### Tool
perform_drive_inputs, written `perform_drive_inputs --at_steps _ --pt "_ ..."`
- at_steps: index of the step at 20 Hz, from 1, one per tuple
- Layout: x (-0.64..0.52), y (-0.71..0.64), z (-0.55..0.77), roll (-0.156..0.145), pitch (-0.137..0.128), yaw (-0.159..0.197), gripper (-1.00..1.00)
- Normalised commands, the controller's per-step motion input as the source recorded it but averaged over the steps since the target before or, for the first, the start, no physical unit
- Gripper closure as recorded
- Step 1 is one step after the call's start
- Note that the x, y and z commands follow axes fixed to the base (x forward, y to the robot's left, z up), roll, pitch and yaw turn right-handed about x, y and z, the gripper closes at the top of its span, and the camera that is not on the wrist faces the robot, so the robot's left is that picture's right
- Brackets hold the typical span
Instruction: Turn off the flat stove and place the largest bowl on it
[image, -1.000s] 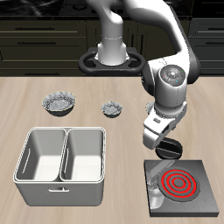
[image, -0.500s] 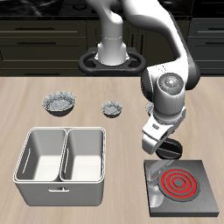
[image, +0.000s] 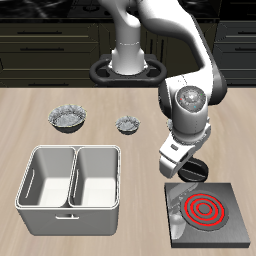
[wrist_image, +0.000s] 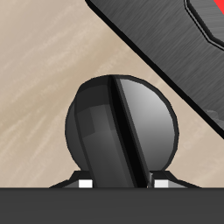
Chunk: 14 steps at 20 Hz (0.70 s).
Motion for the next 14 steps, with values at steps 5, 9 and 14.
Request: perform_drive_inputs --at_steps 5,9,14 --pt "0.02 -0.06 0.2 0.008 -0.026 -0.058 1.0" --pt "0.03 0.02 0.2 0.023 -0.024 -0.075 1.0" --pt "0.0 0.02 0.08 0.02 -0.015 -0.049 1.0"
